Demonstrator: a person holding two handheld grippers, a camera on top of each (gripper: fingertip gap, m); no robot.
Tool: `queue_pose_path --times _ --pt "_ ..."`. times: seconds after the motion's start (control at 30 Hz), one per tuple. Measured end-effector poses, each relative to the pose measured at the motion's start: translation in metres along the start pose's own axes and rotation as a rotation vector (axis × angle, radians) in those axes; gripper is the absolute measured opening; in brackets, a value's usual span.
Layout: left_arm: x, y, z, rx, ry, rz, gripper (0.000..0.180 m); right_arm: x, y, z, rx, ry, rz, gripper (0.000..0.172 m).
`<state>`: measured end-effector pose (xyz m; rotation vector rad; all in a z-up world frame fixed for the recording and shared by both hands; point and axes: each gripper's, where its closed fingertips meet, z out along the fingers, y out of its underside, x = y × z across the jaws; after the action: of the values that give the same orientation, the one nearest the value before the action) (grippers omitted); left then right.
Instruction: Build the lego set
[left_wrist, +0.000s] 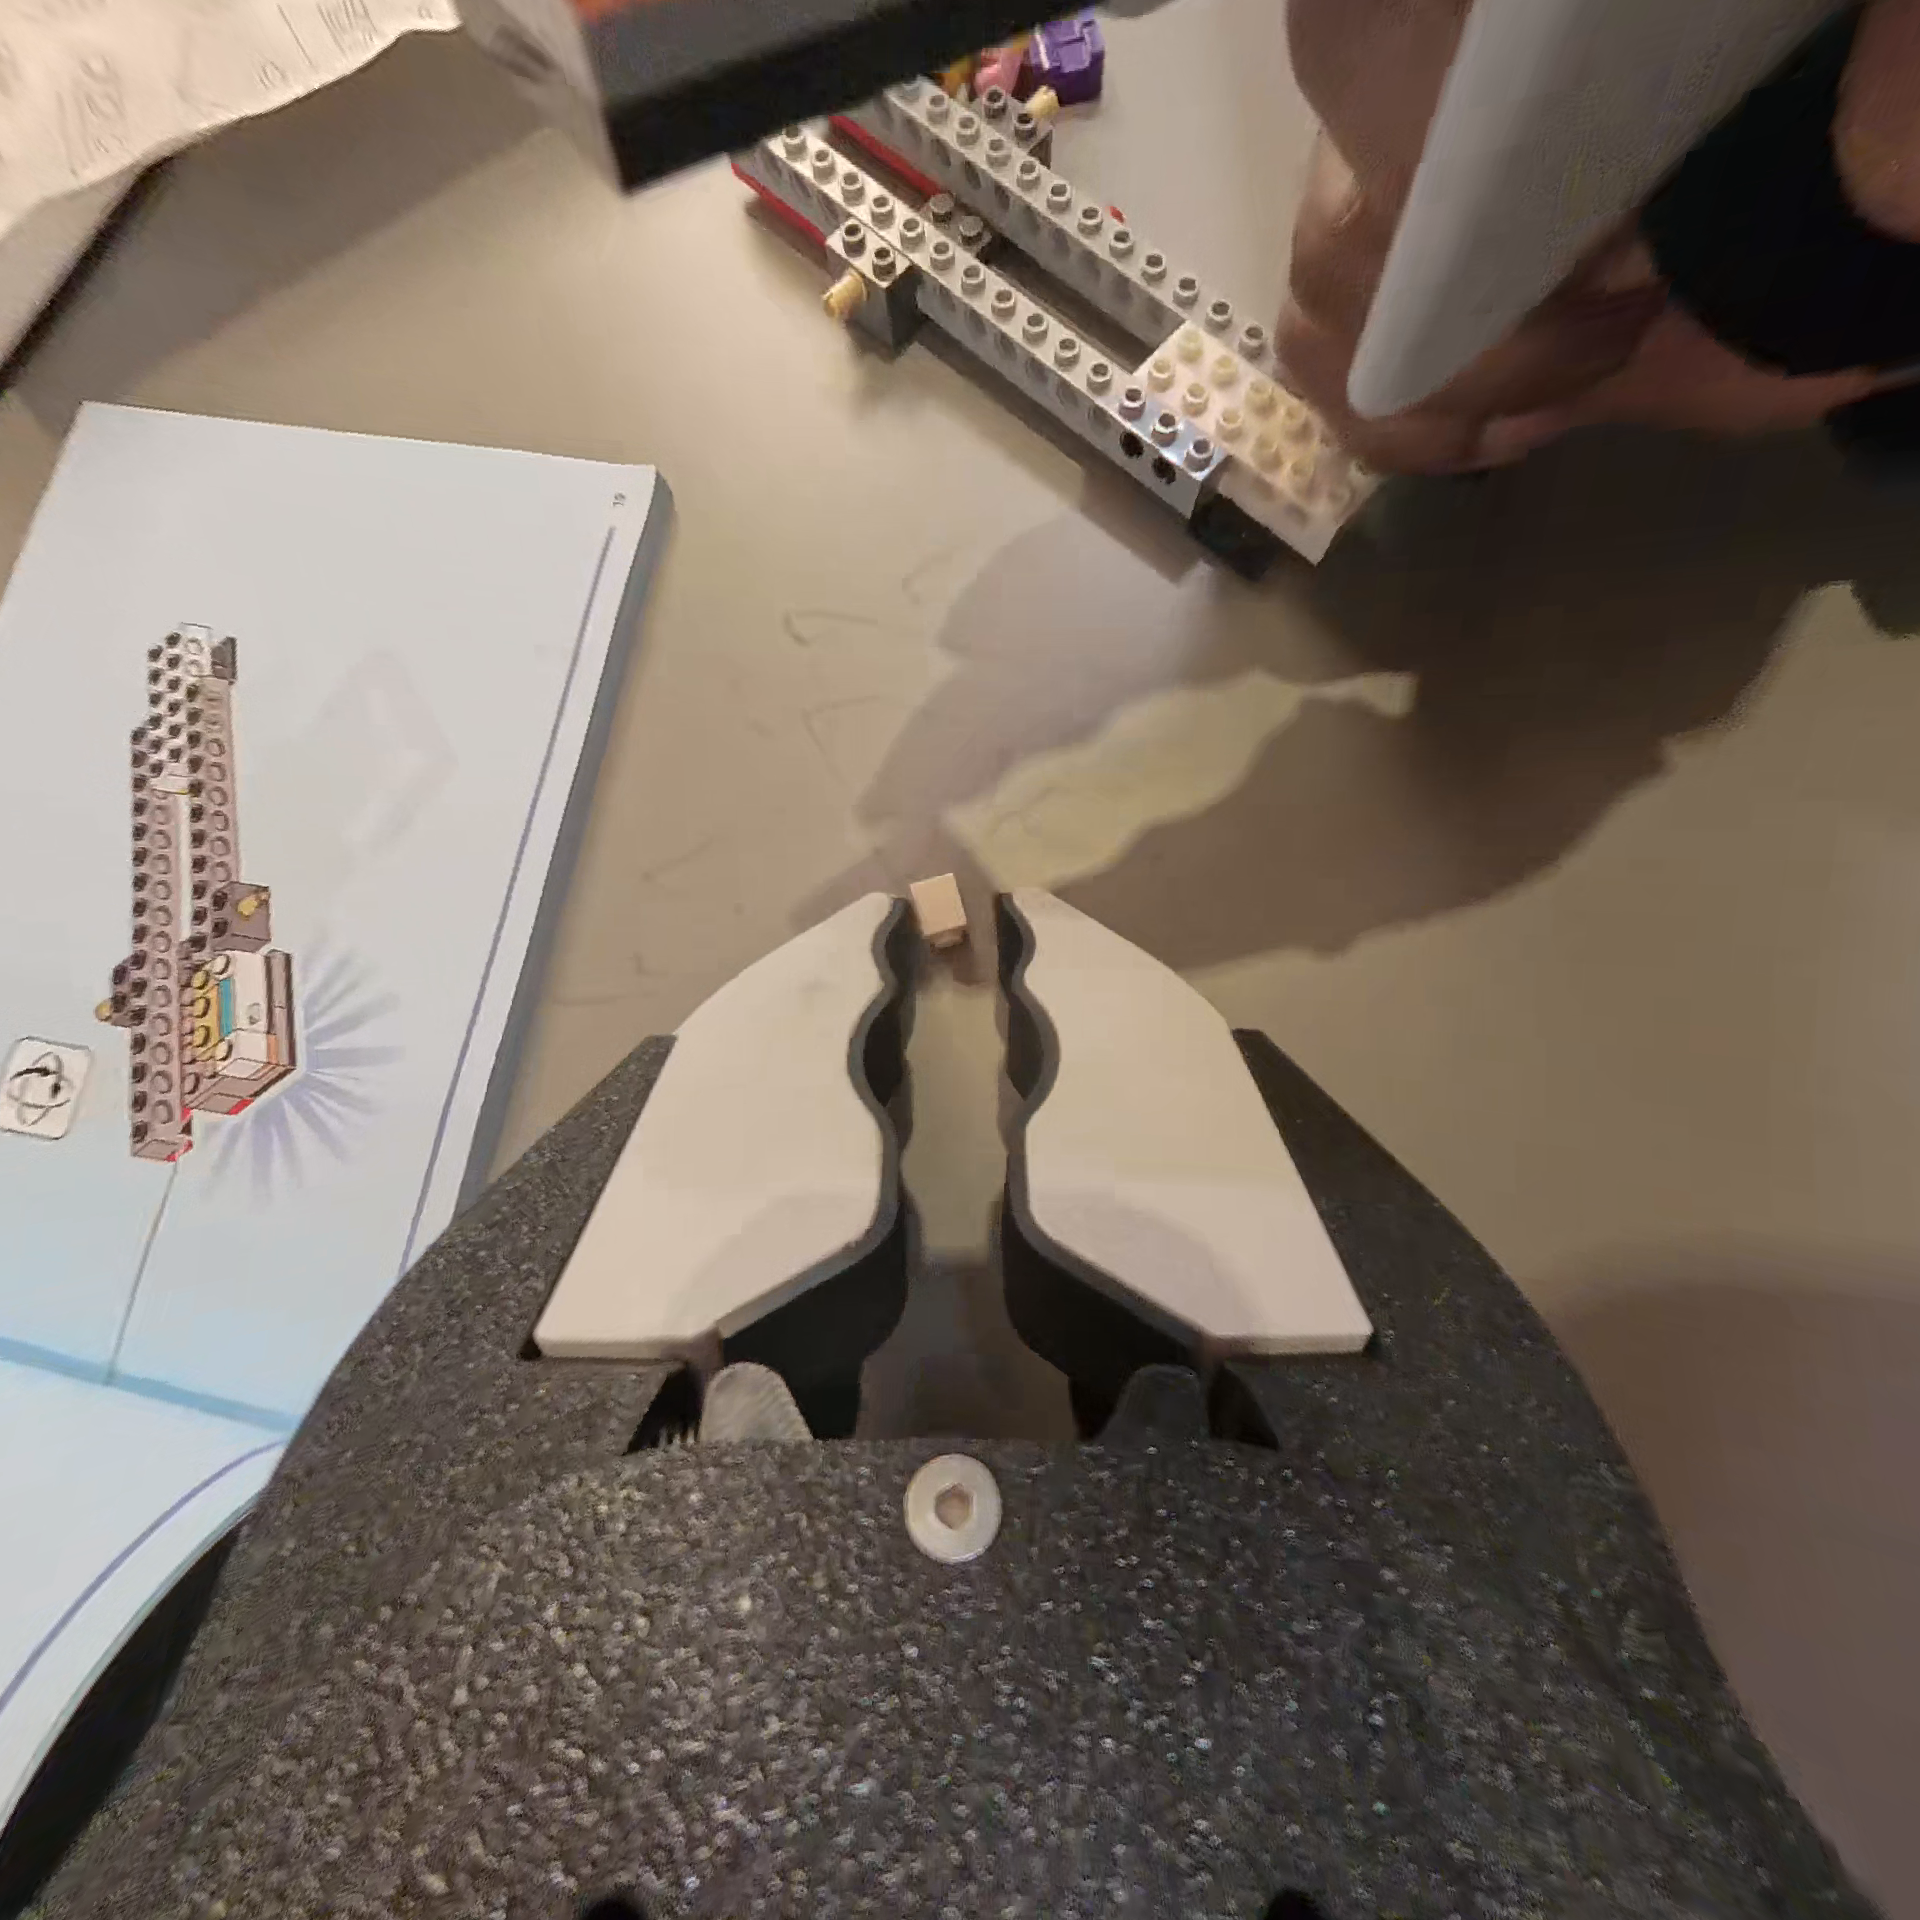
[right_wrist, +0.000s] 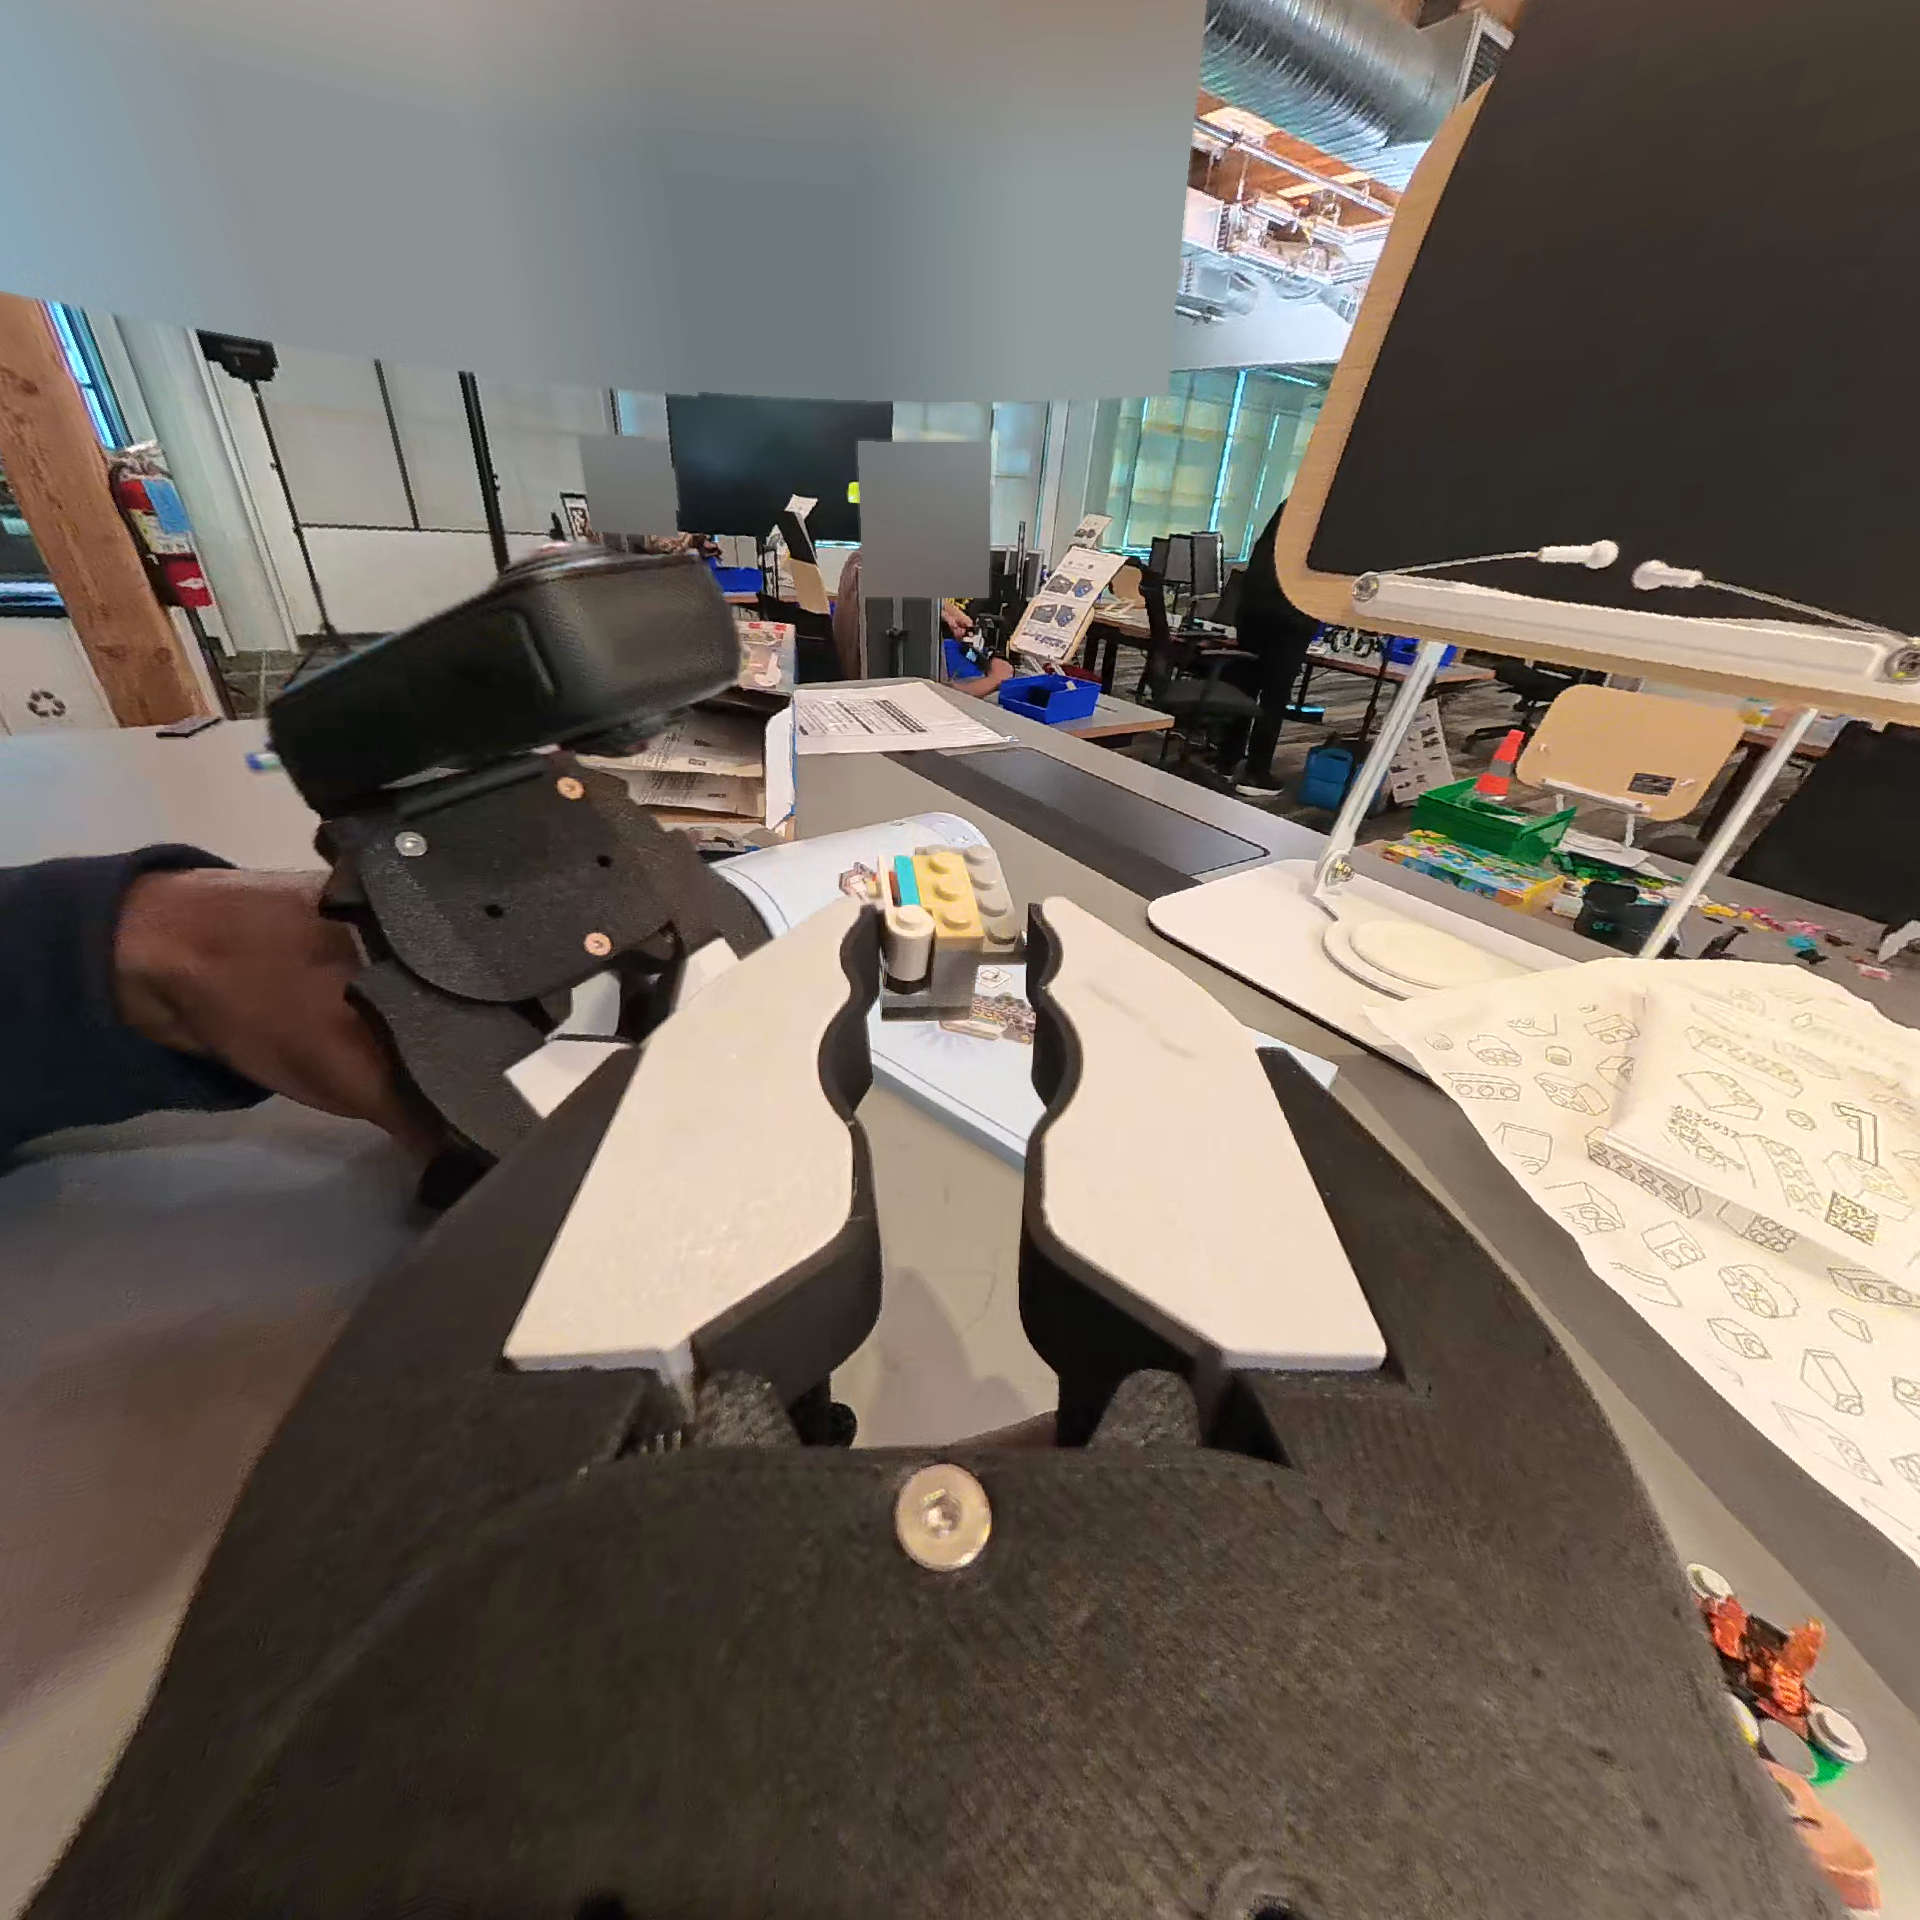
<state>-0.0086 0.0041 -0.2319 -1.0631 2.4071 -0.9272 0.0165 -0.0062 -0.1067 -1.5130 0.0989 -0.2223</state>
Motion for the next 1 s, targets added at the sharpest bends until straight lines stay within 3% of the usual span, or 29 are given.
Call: queue_pose_path --times 0.07,0.43,0.67,1.0 --pt "0.002 0.000 0.000 -0.001 0.009 0.015 0.008 -0.001 0.000 0.000 0.003 -0.004 0.000 0.027" --pt "-0.003 0.001 -0.023 0.025 -0.038 0.139 0.008 -0.008 0.007 0.003 -0.040 -0.037 -0.038 0.027" --pt "-0.013 0.016 -0.031 0.001 -0.029 0.099 0.025 -0.014 0.012 0.004 -0.099 -0.060 -0.110 0.027" --pt "-0.027 0.013 -0.027 0.034 -0.071 -0.042 0.026 -0.010 0.014 0.005 -0.102 -0.038 -0.127 0.027"
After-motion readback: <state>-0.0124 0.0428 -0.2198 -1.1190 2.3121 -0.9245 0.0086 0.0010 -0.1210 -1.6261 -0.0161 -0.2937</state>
